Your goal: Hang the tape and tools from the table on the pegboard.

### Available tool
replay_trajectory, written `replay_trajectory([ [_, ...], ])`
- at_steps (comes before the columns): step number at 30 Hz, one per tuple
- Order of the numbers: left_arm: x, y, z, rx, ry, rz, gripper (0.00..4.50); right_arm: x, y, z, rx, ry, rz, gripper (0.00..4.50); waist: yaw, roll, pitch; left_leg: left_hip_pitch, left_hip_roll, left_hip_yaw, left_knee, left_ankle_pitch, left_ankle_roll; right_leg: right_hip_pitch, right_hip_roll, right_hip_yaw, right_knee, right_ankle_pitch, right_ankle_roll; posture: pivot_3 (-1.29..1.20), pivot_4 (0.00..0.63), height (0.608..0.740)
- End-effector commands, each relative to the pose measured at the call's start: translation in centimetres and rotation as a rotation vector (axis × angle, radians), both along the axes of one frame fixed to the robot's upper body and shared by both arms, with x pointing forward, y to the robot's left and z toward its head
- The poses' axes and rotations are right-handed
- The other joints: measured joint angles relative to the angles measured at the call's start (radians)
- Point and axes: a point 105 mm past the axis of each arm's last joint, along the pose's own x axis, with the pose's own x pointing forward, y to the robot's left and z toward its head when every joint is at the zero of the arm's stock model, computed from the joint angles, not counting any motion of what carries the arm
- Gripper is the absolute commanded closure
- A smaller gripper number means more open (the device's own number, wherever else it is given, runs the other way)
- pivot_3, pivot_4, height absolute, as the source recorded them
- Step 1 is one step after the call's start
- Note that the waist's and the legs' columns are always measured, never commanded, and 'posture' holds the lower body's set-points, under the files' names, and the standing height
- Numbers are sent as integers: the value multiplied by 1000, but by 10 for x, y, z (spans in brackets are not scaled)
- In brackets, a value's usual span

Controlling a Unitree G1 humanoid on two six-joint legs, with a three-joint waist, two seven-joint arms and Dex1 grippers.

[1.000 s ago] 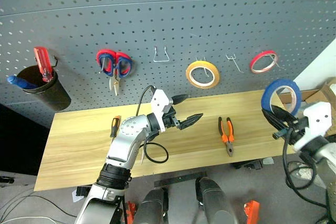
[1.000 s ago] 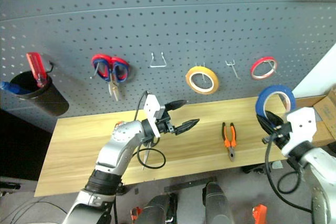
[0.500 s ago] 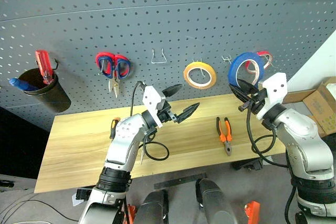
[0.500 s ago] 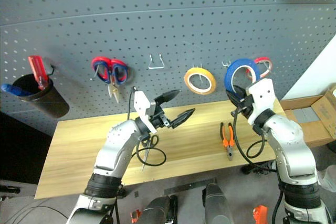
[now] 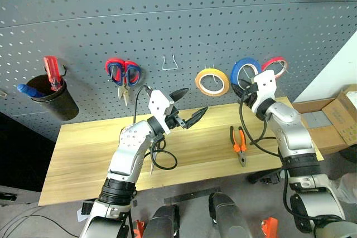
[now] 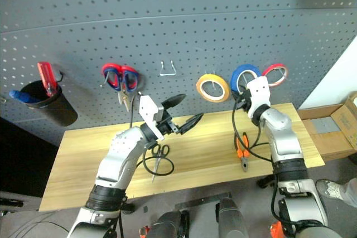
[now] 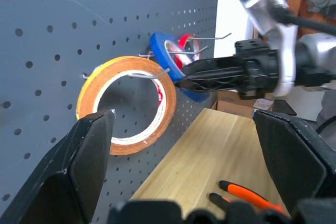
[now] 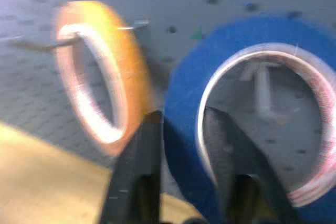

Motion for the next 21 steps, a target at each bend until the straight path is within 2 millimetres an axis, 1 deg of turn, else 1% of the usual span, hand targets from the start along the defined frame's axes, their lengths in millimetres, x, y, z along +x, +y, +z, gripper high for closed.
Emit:
replay_trajectory([
  [1, -3, -3, 8, 8, -39, -18, 0, -5, -11, 10, 10, -42, -25, 1886, 3, 0, -1, 0, 0, 0, 0, 0, 0, 0, 0, 3, 0, 0, 0, -206, 161, 740],
  [4, -3, -6, 5, 17, -32, -31, 0, -21, -15, 6, -43, -14, 4, 862, 12, 0, -1, 0, 0, 1, 0, 0, 0, 0, 1, 6, 0, 0, 0, -213, 168, 740],
  [6, -2, -7, 0, 30, -23, -35, 0, -40, -18, 0, -97, 41, 39, 215, 18, 0, -1, 0, 0, 2, 0, 0, 0, 0, 1, 7, 0, 0, 0, -213, 173, 740],
  [7, -1, -8, -2, 35, -19, -35, 0, -46, -19, -3, -112, 63, 50, 70, 21, 0, -1, 0, 0, 2, 0, -1, 2, 0, 1, 8, 0, 0, 1, -213, 173, 740],
  [8, -1, -7, -7, 47, -9, -32, 0, -54, -23, -4, -124, 84, 51, 70, 24, 0, -1, 0, 0, 2, 0, -2, 3, 0, 1, 8, 0, 0, 1, -221, 175, 740],
  [9, -2, -6, -19, 107, -3, -45, 0, -67, -30, -10, -120, 134, 54, 70, 24, 0, -1, 1, 0, 3, 0, -2, 3, 0, 2, 9, 0, 1, 1, -230, 178, 740],
  [10, -4, -5, -31, 148, 19, -60, 0, -82, -32, -17, -105, 188, 84, 70, 25, 1, -2, 1, 1, 4, 0, -2, 4, 0, 2, 9, 0, 1, 2, -240, 183, 740],
  [12, -4, 1, -46, 160, 94, -59, 0, -107, -27, -31, -90, 283, 162, 70, 26, 1, -3, 2, 2, 4, 0, -3, 4, 1, 2, 10, 0, 1, 2, -241, 187, 740],
  [13, -3, 4, -50, 147, 123, -47, 0, -112, -24, -42, -106, 332, 176, 70, 24, 1, -4, 2, 5, 5, 0, -3, 4, 1, 4, 10, -1, 1, 2, -242, 190, 740],
  [15, -7, 11, -61, 161, 165, -46, 0, -114, -22, -59, -127, 420, 149, 70, 12, -1, -3, 4, 7, 10, 0, -3, 5, 1, 5, 10, -2, 1, 2, -244, 211, 740],
  [17, -16, 16, -75, 226, 191, -82, 0, -102, -31, -85, -141, 536, 15, 70, 1, -2, -2, 7, 9, 17, 0, -3, 6, 2, 5, 12, -1, 1, 3, -237, 222, 740],
  [19, -27, 20, -90, 283, 239, -121, 0, -86, -46, -113, -125, 656, -176, 70, -9, -4, -1, 15, 11, 22, 0, -3, 6, 7, 6, 16, -2, 1, 5, -220, 231, 740],
  [21, -34, 24, -96, 323, 253, -126, 0, -75, -55, -122, -114, 684, -292, 70, -8, -5, 0, 18, 11, 23, 0, -3, 7, 11, 6, 16, -2, 1, 5, -195, 239, 740],
])
